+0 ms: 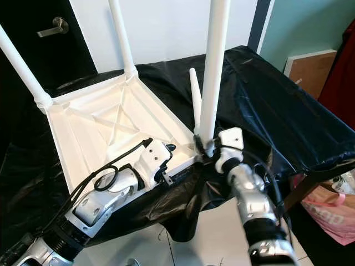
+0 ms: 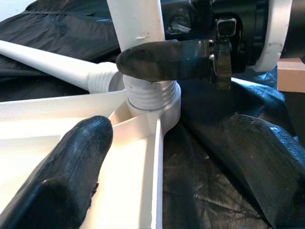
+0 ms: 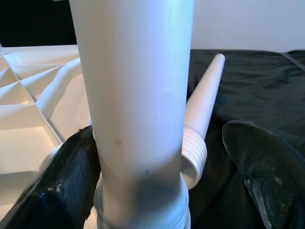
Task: Building children table
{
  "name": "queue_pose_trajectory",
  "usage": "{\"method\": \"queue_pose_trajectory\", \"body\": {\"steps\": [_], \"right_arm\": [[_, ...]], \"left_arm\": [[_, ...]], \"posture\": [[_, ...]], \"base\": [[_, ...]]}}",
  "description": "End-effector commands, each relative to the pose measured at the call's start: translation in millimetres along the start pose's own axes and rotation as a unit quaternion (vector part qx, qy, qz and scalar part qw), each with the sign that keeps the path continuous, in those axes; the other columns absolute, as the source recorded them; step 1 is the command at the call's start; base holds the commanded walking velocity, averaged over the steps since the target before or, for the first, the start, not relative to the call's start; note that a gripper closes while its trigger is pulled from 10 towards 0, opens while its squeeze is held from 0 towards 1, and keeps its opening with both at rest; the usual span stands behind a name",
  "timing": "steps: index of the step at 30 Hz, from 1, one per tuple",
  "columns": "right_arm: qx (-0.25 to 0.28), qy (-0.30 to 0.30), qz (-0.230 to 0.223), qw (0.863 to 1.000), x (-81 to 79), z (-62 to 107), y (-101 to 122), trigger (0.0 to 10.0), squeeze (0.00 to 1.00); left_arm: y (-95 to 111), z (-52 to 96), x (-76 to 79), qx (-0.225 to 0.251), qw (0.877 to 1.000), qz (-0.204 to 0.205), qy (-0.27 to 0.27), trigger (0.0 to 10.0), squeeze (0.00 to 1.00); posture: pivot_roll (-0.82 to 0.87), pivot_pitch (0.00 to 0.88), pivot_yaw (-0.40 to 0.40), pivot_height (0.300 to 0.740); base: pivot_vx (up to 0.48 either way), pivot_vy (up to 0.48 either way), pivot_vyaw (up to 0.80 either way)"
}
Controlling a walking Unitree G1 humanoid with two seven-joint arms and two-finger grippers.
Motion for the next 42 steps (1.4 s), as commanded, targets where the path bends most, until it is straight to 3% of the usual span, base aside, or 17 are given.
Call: {"method": "queue_pose_trajectory", "body": {"steps": [1, 11, 15, 16, 27, 28, 39, 42], "right_arm": [[-0.001, 0.03, -0.01, 0.999, -4.4, -0.7, -4, 10.0, 0.0], [0.008, 0.124, 0.021, 0.992, -1.3, -23.3, 7, 10.0, 0.0], [0.005, 0.135, 0.029, 0.99, -0.7, -27.8, 7, 9.6, 0.0], [0.003, 0.138, 0.03, 0.99, -0.3, -28.9, 7, 0.0, 0.0], [-0.022, 0.147, 0.021, 0.989, 1.0, -21.9, -10, 0.0, 0.0], [-0.025, 0.147, 0.02, 0.989, 1.0, -21.1, -12, 10.0, 0.0], [-0.024, 0.112, -0.003, 0.993, 0.1, -16.1, -17, 10.0, 0.0], [-0.027, 0.072, -0.01, 0.997, -2.4, -14.9, -19, 10.0, 0.0]], "left_arm": [[1, 0.7, 5.4, -0.013, 0.998, 0.003, -0.054, 10.0, 0.0], [5, 5.3, 14.2, -0.013, 0.995, 0.017, -0.093, 10.0, 0.0], [6, 5.4, 14.2, -0.011, 0.995, 0.017, -0.093, 10.0, 0.0], [6, 5.3, 14.1, -0.011, 0.995, 0.016, -0.093, 10.0, 0.0], [7, 8.2, 12.3, -0.013, 0.996, 0.015, -0.086, 10.0, 0.0], [7, 8.3, 12.4, -0.013, 0.996, 0.015, -0.086, 10.0, 0.0], [7, 8.5, 13.9, -0.015, 0.996, 0.014, -0.091, 10.0, 0.0], [5, 8.6, 16.2, -0.017, 0.995, 0.016, -0.094, 10.0, 0.0]], "posture": [[-0.13, 0.0, 0.044, 0.74], [-0.12, 0.0, 0.045, 0.74], [-0.12, 0.0, 0.044, 0.74], [-0.11, 0.0, 0.042, 0.74], [-0.1, 0.0, 0.04, 0.74], [-0.1, 0.0, 0.04, 0.74], [-0.11, 0.0, 0.041, 0.74], [-0.11, 0.0, 0.04, 0.74]], "base": [[0.0, 0.0, 0.0], [0.0, 0.0, 0.0], [0.0, 0.0, 0.0], [0.0, 0.0, 0.0], [0.0, 0.0, 0.0], [0.0, 0.0, 0.0], [0.0, 0.0, 0.0], [0.0, 0.0, 0.0]]}}
Point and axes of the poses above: a point about 5 cm out from each wrist's last joint towards the gripper, its own z axis pointing back from the gripper into the wrist, its own y axis along the axis of the wrist's last joint, x = y × z, the point moved 2 cm from there along -z, pointing out of the wrist towards the gripper, and after that the axes turned 12 degrees about z, right-handed, at the moved point
